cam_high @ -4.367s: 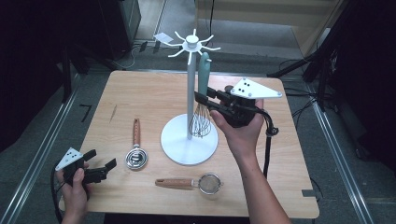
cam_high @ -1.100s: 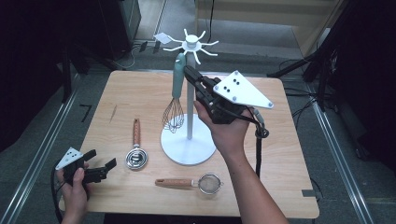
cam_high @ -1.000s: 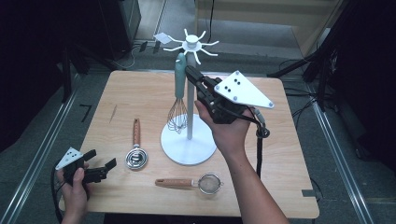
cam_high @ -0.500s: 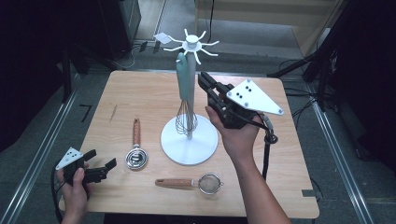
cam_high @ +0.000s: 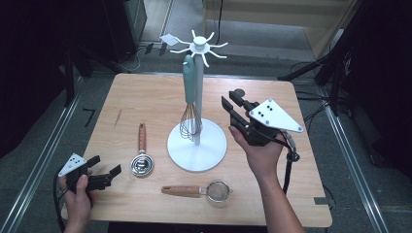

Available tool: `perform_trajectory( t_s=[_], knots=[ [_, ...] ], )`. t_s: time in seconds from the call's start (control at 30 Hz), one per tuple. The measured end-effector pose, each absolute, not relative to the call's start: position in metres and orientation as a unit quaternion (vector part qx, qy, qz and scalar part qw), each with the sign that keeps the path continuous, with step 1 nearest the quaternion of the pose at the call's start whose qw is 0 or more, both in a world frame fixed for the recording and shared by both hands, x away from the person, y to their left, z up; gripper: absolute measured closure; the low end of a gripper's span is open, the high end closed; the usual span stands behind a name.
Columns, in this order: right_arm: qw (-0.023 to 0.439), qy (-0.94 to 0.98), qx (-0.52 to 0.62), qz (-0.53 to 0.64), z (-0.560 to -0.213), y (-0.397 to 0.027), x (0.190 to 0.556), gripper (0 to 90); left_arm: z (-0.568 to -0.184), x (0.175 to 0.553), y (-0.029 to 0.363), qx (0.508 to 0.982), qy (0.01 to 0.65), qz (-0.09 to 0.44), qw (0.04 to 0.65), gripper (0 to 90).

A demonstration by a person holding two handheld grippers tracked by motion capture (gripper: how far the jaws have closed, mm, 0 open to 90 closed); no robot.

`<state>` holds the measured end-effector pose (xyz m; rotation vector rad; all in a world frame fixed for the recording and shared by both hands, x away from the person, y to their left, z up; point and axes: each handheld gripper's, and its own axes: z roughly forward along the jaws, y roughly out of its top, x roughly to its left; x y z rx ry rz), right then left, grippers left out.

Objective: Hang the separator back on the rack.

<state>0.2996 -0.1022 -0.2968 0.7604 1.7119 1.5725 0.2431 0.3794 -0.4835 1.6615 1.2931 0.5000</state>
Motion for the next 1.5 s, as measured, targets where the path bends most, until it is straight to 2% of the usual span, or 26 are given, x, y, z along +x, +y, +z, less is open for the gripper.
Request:
perform_trajectory(
  t_s=[0.23, 0.37, 0.63, 0.77, 0.8, 0.97, 1.0, 1.07, 1.1, 1.17, 1.23, 1.5],
  knots=[
    [0.334, 0.671, 0.311, 0.585, -0.326, -0.114, 0.299, 66.6, -0.484, 0.243, 0.379, 0.678, 0.528, 0.204, 0.469, 0.0],
    [0.319, 0.686, 0.325, 0.567, -0.348, -0.121, 0.299, 60.4, -0.483, 0.243, 0.379, 0.678, 0.528, 0.204, 0.470, 0.0],
    [0.312, 0.716, 0.322, 0.535, -0.378, -0.129, 0.297, 57.0, -0.483, 0.243, 0.379, 0.680, 0.527, 0.203, 0.468, 0.0],
    [0.280, 0.744, 0.309, 0.523, -0.394, -0.134, 0.298, 66.9, -0.483, 0.243, 0.379, 0.680, 0.527, 0.203, 0.467, 0.0],
    [0.265, 0.753, 0.302, 0.521, -0.398, -0.135, 0.299, 67.8, -0.483, 0.243, 0.379, 0.681, 0.527, 0.203, 0.467, 0.0],
    [0.254, 0.788, 0.289, 0.480, -0.414, -0.131, 0.299, 67.3, -0.483, 0.243, 0.379, 0.681, 0.527, 0.203, 0.466, 0.0],
    [0.235, 0.798, 0.291, 0.472, -0.418, -0.129, 0.299, 69.4, -0.483, 0.243, 0.379, 0.682, 0.527, 0.202, 0.466, 0.0],
    [0.230, 0.801, 0.290, 0.471, -0.418, -0.129, 0.300, 69.7, -0.483, 0.244, 0.379, 0.681, 0.527, 0.201, 0.467, 0.0],
    [0.200, 0.813, 0.295, 0.461, -0.420, -0.129, 0.300, 69.3, -0.483, 0.244, 0.378, 0.682, 0.527, 0.203, 0.465, 0.0],
    [0.190, 0.819, 0.292, 0.456, -0.420, -0.128, 0.300, 68.6, -0.483, 0.244, 0.378, 0.685, 0.524, 0.203, 0.463, 0.0],
    [0.175, 0.842, 0.271, 0.434, -0.421, -0.124, 0.297, 63.4, -0.483, 0.244, 0.376, 0.690, 0.521, 0.207, 0.458, 0.0],
    [0.131, 0.885, 0.211, 0.393, -0.419, -0.105, 0.291, 59.6, -0.483, 0.244, 0.376, 0.690, 0.522, 0.205, 0.457, 0.0]
  ],
)
